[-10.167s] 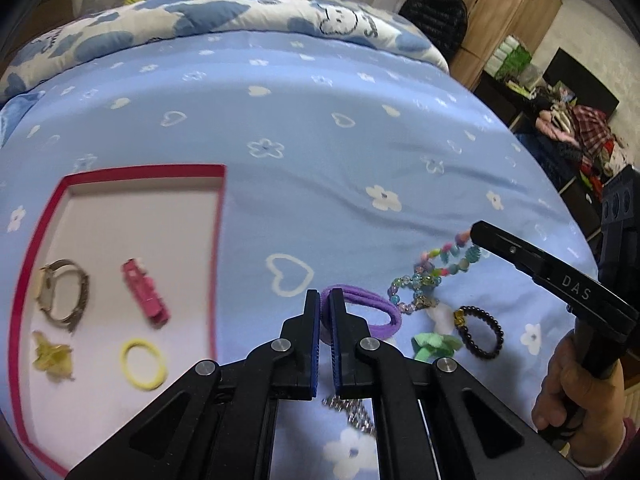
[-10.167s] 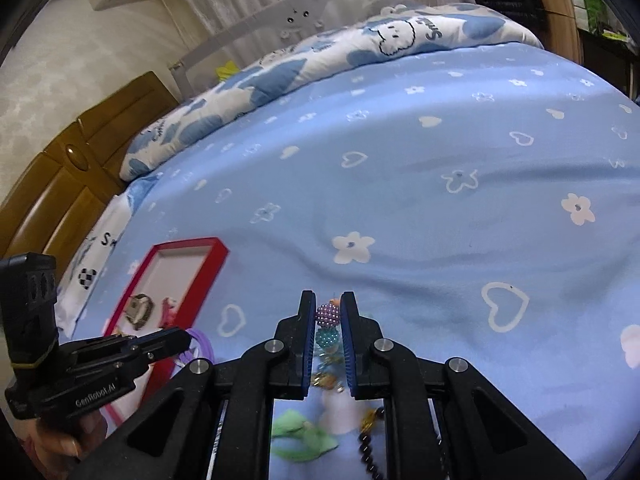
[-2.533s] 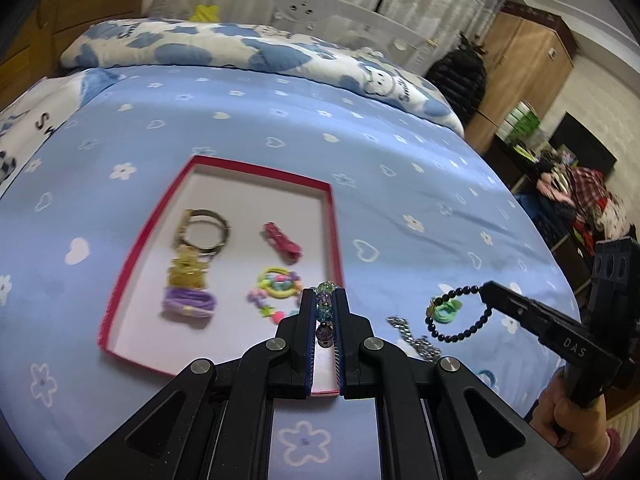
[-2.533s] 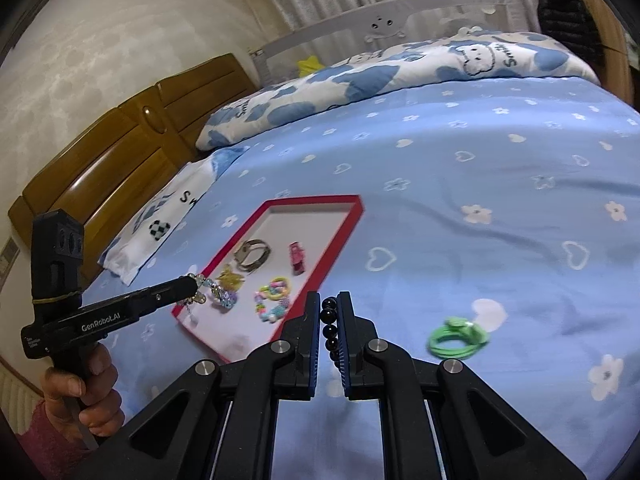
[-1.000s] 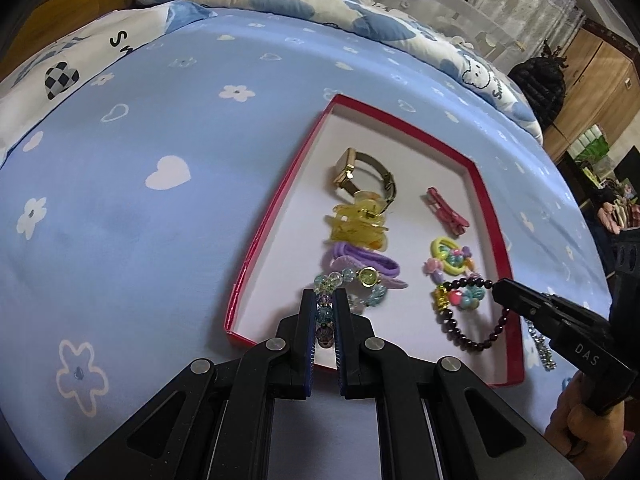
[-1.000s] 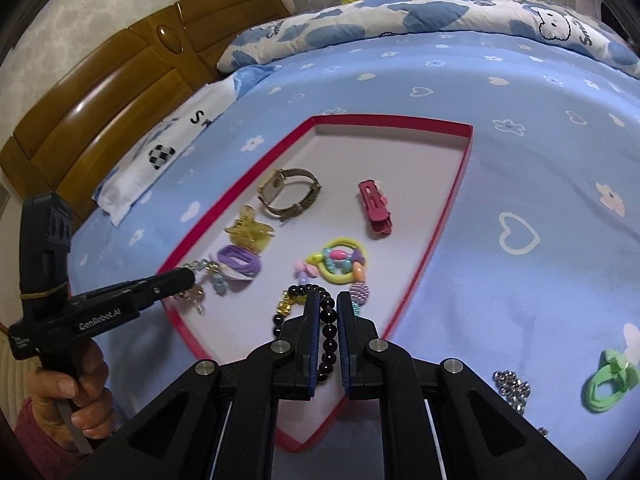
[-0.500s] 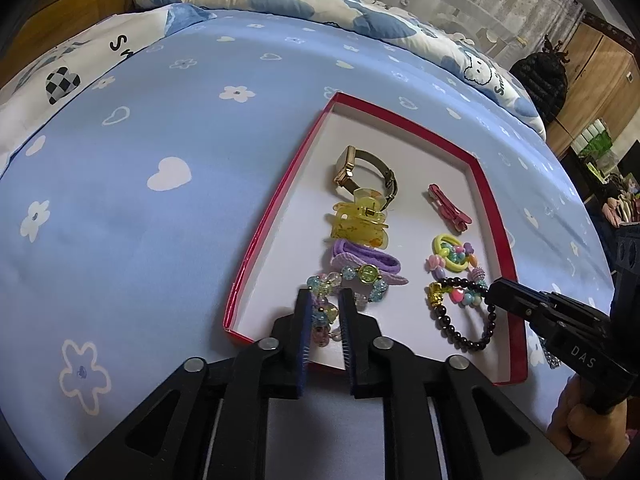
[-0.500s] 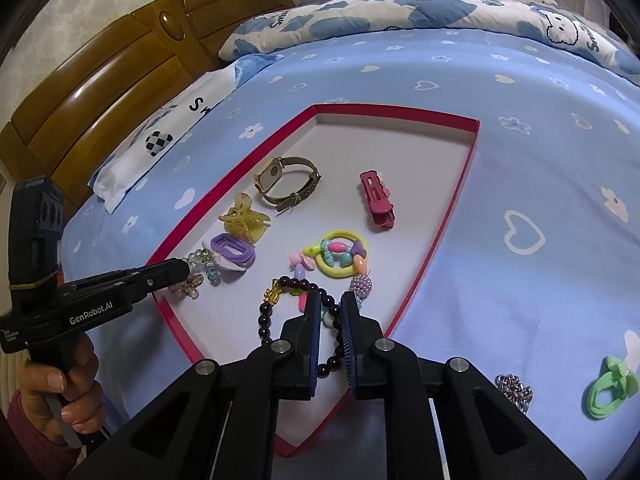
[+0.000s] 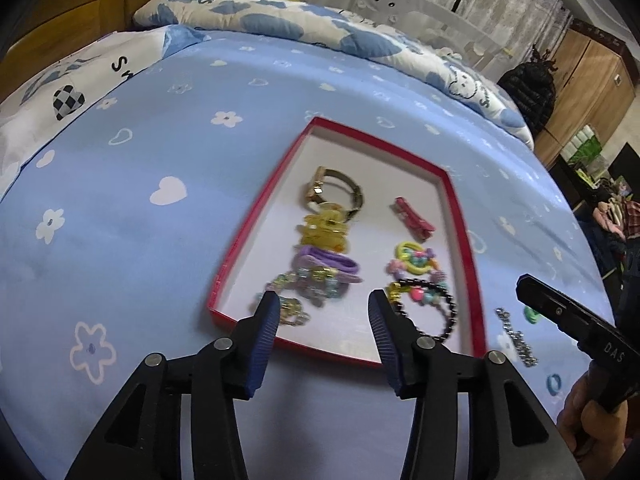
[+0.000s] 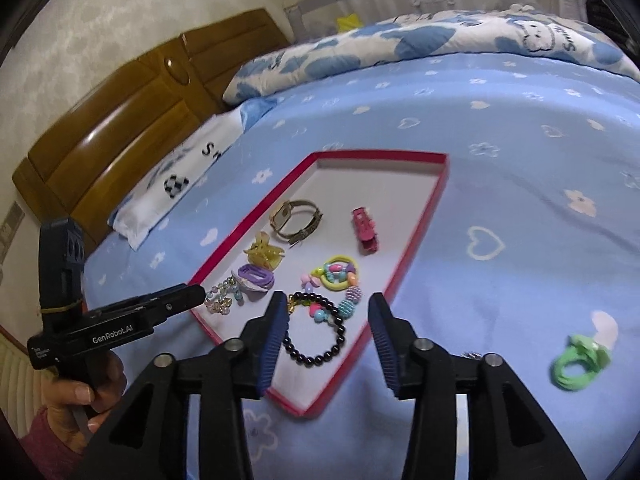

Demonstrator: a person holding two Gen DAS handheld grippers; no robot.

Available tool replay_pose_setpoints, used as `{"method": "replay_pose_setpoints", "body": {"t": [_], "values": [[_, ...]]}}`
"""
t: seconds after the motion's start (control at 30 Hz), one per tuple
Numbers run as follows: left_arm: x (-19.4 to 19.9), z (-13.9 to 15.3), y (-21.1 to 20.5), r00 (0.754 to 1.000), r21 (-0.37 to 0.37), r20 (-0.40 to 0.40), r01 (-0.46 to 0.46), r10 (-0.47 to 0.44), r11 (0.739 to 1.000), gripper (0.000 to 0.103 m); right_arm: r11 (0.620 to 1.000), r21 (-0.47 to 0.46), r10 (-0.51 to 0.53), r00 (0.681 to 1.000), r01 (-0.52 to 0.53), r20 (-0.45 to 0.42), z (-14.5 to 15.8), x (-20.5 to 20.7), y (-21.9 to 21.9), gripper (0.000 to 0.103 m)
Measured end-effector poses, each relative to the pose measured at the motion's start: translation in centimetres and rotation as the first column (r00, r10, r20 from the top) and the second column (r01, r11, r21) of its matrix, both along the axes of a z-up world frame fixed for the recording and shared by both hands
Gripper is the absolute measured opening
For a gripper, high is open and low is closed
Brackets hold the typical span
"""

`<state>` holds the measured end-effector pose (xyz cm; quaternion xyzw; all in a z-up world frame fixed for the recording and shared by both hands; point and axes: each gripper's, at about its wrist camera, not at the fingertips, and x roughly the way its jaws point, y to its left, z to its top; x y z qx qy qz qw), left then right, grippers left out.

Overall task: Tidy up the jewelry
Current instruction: 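Open both tools to release the bracelets in the tray, then move both open tools to the silver chain and green hair tie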

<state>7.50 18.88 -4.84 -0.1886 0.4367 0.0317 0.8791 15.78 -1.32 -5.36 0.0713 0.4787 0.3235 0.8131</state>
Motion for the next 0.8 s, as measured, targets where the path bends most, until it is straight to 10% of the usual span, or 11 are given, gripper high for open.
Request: {"method": "replay_pose_setpoints", "body": {"t": [0.8], "values": [[-2.3, 3.0, -7.5, 0.982, -0.028, 0.064, 0.181, -0.179, 0.983, 0.066, 0.946, 0.023, -0.324, 0.946, 0.323, 0.034, 1.9, -3.3, -15.2, 0.060]]}}
